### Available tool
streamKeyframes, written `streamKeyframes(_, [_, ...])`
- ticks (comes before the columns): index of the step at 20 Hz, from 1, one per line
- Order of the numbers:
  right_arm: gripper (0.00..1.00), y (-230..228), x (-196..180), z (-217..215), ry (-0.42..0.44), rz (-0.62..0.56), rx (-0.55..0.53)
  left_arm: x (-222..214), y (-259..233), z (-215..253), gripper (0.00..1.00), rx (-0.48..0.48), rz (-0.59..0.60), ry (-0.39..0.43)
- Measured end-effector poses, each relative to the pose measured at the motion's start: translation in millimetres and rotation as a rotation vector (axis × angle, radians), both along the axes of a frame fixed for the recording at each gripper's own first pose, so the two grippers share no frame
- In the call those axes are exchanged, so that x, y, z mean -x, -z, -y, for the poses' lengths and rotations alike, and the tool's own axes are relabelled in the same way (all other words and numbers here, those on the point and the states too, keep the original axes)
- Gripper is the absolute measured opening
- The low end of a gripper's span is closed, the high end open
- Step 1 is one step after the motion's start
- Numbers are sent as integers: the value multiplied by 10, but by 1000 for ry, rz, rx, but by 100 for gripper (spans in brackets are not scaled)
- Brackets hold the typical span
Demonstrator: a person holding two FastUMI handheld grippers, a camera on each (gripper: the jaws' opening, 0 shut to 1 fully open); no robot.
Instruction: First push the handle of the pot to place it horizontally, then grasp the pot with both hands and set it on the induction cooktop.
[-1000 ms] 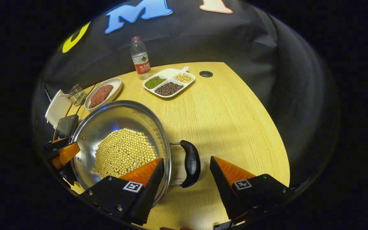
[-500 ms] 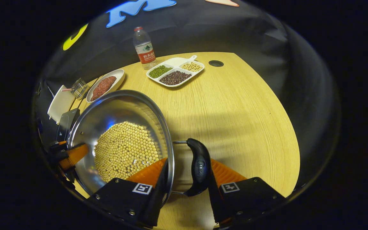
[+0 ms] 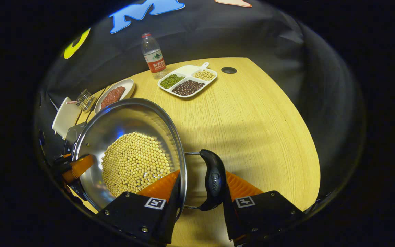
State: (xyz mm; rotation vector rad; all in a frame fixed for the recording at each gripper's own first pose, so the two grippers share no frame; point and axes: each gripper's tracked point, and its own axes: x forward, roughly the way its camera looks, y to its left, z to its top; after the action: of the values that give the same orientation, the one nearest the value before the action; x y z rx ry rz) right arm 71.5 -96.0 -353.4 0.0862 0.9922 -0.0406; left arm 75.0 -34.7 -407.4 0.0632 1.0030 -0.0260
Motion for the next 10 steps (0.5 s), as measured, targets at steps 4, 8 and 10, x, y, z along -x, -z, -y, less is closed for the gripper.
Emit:
streamKeyframes(4, [59,-268,85,-163,8,32,13,62,-281,-113,63,15,26,4])
streamKeyframes(8, [59,-382,189,-416,6,51,17,205,-491,-340,67,17,35,-5])
streamKeyframes(10, [59,-417,237,-568,1,56,20,294,-540,-505,67,19,39,-10])
